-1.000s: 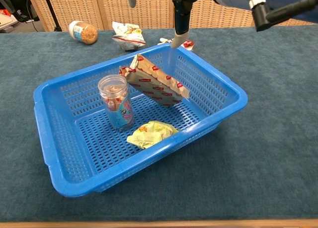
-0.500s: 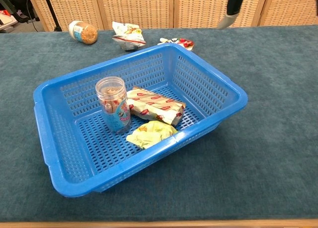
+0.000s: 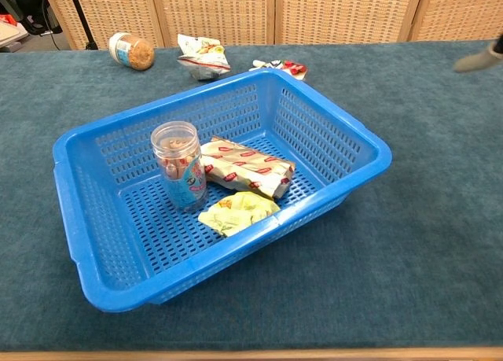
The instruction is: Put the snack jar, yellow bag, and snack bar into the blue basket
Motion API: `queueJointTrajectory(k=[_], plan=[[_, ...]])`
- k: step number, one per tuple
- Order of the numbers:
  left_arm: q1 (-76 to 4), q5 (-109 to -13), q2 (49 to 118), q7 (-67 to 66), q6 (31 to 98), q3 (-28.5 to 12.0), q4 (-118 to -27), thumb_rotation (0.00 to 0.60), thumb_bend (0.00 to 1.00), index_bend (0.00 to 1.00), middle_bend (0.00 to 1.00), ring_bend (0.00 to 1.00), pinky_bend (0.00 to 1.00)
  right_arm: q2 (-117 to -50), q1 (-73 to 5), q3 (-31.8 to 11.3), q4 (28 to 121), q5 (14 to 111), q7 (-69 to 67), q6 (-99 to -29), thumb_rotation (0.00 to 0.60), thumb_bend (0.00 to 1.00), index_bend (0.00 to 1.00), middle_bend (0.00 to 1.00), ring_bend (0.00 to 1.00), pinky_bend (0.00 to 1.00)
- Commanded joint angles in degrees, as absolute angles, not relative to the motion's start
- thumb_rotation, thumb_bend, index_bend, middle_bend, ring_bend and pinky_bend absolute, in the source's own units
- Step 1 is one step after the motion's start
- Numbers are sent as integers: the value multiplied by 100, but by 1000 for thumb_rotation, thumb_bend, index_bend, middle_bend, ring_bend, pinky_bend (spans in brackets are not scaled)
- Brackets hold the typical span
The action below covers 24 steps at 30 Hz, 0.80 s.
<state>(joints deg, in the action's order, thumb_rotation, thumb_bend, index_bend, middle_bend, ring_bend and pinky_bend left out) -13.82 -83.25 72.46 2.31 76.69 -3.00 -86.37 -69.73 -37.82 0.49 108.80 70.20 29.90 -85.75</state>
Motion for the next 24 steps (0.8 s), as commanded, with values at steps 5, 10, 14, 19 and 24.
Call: queueJointTrajectory(k=[5, 10, 14, 19, 24], plan=[[-1383, -8351, 7265, 93, 7679, -283, -8634, 600, 191, 0, 0, 0, 0, -6954, -2808, 646, 10233, 7522, 2076, -8904, 600, 100, 0, 0, 0, 18], [-1364, -8382, 7322, 16, 7778, -305, -8572, 600, 191, 0, 0, 0, 0, -7009, -2299, 786, 9852, 7551, 1959, -9067, 600, 103, 0, 0, 0, 18], [-1353, -8414, 7356, -101, 7829, -298, -8565, 600, 192, 0, 0, 0, 0, -7048, -2030, 751, 9668, 7626, 1747, -9182, 600, 103, 0, 0, 0, 18], [-1335, -8505, 7398, -245, 7914, -270, -8577, 600, 191, 0, 0, 0, 0, -7092, -1735, 657, 9395, 7793, 1298, -9347, 600, 104, 0, 0, 0, 18], [-1300, -8526, 7434, -384, 8044, -301, -8580, 600, 191, 0, 0, 0, 0, -7048, -1599, 577, 9309, 7905, 1054, -9269, 600, 103, 0, 0, 0, 18]])
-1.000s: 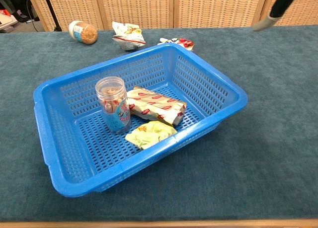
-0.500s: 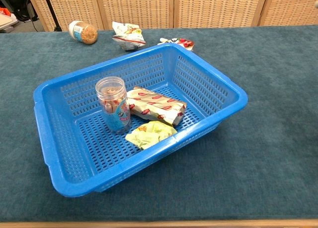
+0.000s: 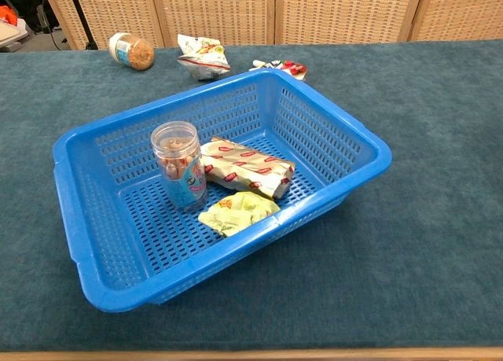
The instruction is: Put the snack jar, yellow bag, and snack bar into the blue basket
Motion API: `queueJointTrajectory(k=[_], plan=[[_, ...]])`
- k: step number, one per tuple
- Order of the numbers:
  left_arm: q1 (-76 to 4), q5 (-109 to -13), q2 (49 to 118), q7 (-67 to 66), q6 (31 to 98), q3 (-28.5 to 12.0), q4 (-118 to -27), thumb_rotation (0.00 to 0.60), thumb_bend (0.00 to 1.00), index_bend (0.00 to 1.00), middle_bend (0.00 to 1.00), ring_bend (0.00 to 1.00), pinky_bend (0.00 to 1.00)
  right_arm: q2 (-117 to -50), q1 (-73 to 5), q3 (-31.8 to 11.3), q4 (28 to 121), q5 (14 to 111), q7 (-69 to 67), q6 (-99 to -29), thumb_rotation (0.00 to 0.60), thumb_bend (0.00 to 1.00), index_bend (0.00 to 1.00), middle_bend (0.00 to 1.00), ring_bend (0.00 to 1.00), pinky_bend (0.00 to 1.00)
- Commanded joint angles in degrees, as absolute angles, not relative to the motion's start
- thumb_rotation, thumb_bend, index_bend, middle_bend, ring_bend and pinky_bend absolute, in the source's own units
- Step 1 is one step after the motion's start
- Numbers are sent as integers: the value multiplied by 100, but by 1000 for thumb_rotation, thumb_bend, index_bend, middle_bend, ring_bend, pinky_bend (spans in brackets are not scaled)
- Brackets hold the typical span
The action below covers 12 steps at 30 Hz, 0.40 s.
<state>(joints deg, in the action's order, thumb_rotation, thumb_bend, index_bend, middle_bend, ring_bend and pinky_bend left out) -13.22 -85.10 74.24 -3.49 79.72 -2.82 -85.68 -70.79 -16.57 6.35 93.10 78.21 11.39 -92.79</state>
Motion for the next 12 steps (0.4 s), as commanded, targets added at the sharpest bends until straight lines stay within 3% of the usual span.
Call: queueJointTrajectory(k=[1, 12], plan=[[-1288, -8541, 7432, -396, 8089, -309, -8591, 600, 191, 0, 0, 0, 0, -7032, -1576, 557, 9306, 7957, 1019, -9277, 600, 103, 0, 0, 0, 18], [-1184, -8595, 7423, -407, 8288, -310, -8591, 600, 190, 0, 0, 0, 0, -7078, -1488, 325, 9259, 8112, 961, -8979, 600, 104, 0, 0, 0, 18]])
